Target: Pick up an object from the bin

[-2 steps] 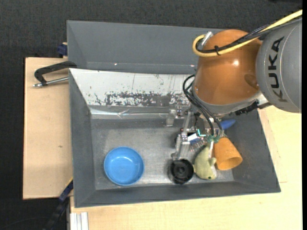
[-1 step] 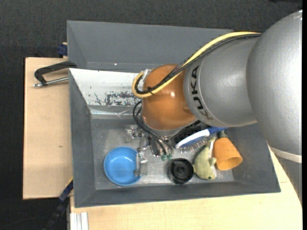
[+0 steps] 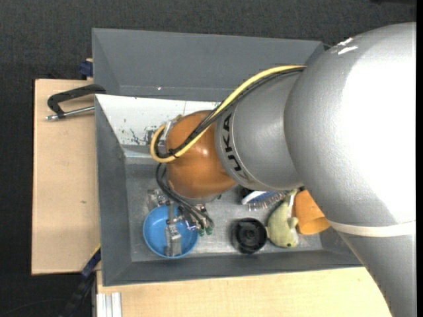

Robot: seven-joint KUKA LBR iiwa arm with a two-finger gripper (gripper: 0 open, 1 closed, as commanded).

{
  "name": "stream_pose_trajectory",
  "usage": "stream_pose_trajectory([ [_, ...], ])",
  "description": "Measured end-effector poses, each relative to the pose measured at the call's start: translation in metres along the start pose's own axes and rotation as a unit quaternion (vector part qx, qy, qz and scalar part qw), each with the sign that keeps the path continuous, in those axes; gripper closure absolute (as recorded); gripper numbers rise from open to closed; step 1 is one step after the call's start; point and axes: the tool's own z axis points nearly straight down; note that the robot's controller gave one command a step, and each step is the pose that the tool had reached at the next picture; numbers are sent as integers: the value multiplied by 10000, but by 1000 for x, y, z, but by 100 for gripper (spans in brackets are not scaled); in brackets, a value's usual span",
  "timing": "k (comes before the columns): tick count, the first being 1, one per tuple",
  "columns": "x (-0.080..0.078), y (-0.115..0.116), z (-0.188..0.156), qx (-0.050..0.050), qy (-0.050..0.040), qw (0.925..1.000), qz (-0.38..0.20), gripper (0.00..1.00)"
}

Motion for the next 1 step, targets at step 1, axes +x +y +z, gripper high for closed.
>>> stream_pose_trajectory([
  [1,-2,-3,-3,4,-35,10000,27,100],
])
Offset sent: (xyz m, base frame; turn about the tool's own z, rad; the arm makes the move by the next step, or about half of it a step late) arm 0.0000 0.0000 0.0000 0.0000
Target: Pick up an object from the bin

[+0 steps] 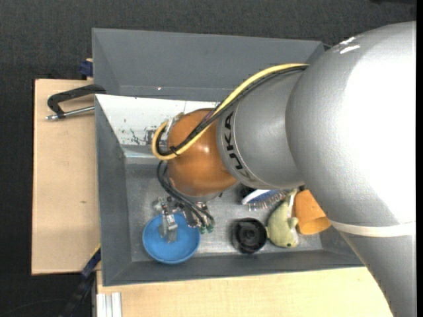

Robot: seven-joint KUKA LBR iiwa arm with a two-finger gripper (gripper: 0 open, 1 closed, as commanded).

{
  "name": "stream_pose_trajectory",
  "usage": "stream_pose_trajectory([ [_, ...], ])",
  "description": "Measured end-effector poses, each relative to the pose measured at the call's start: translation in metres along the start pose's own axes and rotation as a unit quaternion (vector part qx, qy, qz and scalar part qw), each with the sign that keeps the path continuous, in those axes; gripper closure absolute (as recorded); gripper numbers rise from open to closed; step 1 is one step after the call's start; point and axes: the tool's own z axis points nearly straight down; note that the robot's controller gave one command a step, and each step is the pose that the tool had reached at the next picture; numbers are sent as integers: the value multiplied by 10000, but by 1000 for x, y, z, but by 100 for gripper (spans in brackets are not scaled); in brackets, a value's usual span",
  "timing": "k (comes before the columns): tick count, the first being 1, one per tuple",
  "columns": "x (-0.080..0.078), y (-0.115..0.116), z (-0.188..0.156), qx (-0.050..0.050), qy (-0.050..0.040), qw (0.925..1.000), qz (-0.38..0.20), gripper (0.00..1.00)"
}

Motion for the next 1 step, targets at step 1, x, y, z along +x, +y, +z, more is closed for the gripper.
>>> stream_pose_trajectory([
  [1,-16,-9,-149,-5,-57,9996,288,100],
])
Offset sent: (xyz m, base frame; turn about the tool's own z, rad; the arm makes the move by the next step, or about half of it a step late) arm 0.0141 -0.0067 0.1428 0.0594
